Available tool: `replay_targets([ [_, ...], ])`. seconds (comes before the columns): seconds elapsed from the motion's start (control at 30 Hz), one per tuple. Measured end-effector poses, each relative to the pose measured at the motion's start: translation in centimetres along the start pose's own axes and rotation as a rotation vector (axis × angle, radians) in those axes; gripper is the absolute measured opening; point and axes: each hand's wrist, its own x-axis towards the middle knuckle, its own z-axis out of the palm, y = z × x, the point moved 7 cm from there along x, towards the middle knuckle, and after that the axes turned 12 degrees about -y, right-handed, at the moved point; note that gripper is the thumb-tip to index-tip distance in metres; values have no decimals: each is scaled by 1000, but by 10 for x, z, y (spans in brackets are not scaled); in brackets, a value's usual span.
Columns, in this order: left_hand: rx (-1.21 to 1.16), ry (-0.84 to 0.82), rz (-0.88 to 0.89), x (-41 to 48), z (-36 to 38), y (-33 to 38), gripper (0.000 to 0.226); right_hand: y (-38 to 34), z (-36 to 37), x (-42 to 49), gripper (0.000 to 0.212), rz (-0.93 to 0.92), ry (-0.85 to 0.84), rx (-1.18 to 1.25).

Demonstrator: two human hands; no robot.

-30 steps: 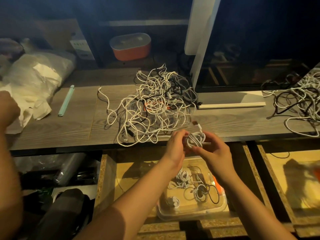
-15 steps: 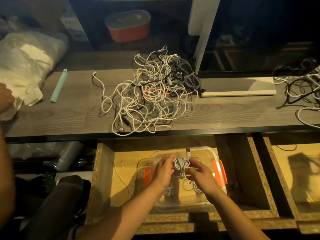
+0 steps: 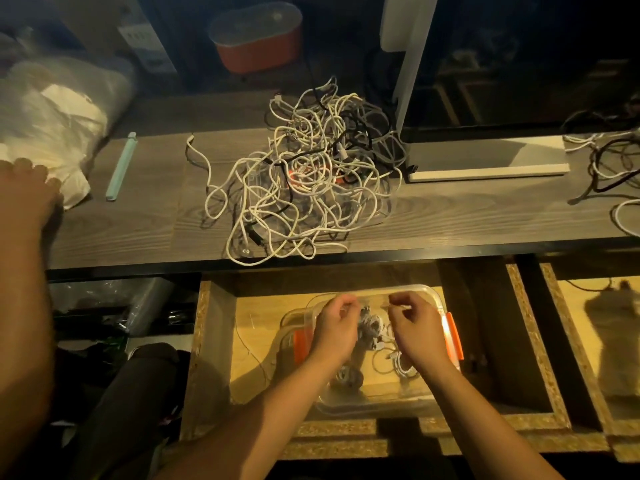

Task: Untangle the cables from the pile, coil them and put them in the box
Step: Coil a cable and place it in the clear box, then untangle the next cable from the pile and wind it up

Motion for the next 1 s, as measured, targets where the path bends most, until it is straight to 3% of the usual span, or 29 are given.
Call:
replay_targets([
  [0.13, 74, 187, 206, -8, -31, 43, 17, -66, -10, 10, 27, -250, 44, -181],
  [0.3, 311, 393, 615, -19, -73, 95, 33, -109, 23, 31, 50, -325, -167, -501],
  [0.37, 479, 376, 687, -17, -76, 100, 40, -109, 35, 38, 43, -321, -207, -580],
  [0.43, 593, 301, 699, -12, -74, 100, 45, -114, 35, 38, 22, -377, -160, -577],
  [0.53, 715, 213, 653, -2, -69, 96, 45, -123, 22, 29, 16, -498, -93, -431],
  [0.67, 821, 161, 648, 5, -50, 104, 47, -141, 6, 9, 19, -581, -142, -77],
  [0.8, 757, 167, 616, 10, -39, 126, 44, -131, -1, 6, 19, -355, -73, 518],
  [0.9, 842, 147, 666, 21, -32, 134, 40, -133, -16, 1, 26, -260, 52, 837],
  [0.93, 880, 147, 631, 26, -34, 134, 36, -138, -24, -1, 27, -254, 95, 814],
  [1.0, 965, 144, 538, 34, -39, 134, 33, -151, -37, -5, 23, -280, 129, 511],
])
